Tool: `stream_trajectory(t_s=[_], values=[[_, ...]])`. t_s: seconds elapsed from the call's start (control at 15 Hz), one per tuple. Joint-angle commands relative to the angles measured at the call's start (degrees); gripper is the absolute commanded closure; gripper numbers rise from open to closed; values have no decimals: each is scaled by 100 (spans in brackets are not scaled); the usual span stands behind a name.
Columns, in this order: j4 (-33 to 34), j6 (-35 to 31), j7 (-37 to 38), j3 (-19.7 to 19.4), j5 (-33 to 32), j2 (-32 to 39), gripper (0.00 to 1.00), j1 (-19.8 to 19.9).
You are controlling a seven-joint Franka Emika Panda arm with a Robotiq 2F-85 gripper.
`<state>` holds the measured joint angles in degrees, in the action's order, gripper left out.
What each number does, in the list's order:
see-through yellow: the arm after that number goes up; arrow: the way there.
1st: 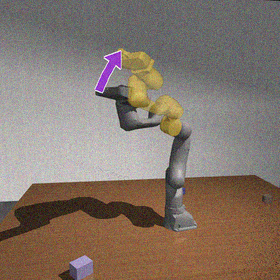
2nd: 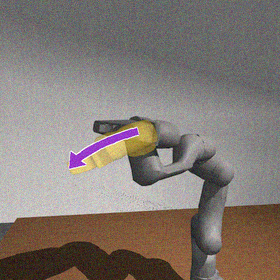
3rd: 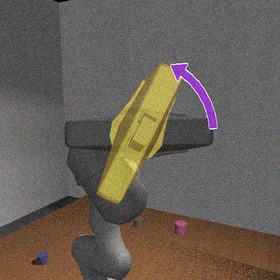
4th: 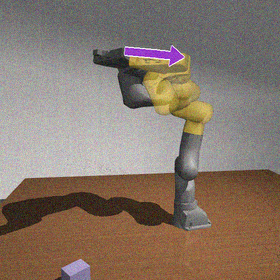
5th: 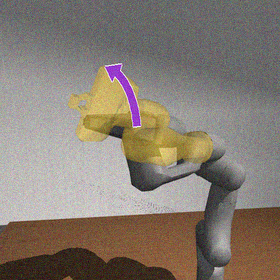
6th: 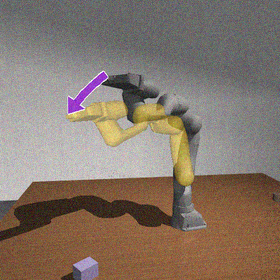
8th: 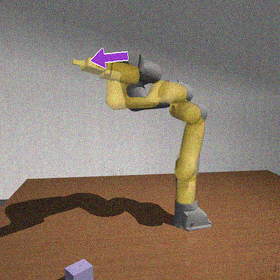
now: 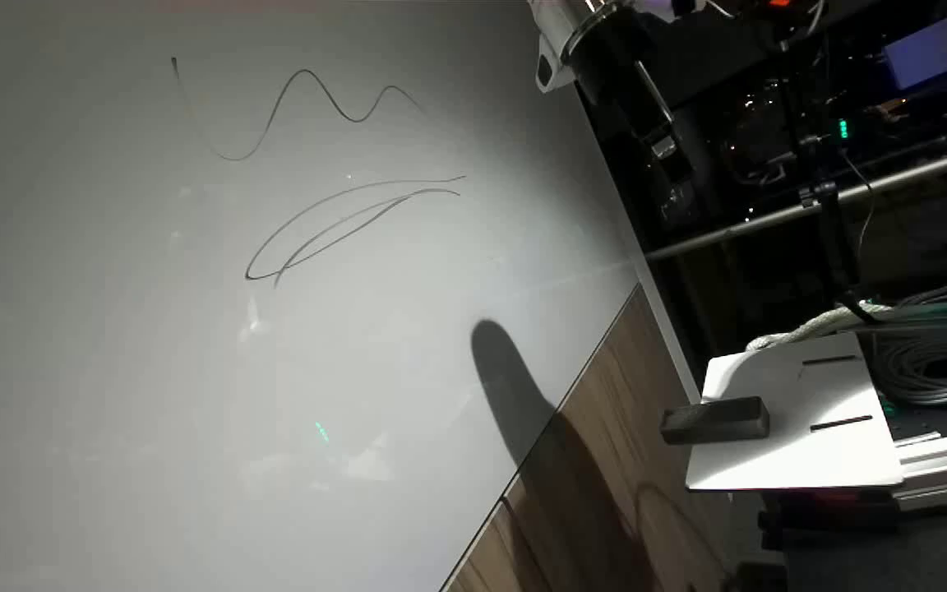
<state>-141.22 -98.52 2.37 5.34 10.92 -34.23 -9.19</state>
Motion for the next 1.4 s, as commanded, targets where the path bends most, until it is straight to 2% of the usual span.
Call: stream_trajectory(t_s=[0.0, 1.0, 1.2, 1.33], values=[[15, 13, -28, 52, 25, -1, 0, 65], [29, 13, -29, 52, 25, -1, 0, 65], [73, -345, -72, 110, -184, 147, 0, 125], [47, -903, -60, 177, -405, 266, 0, 179]])
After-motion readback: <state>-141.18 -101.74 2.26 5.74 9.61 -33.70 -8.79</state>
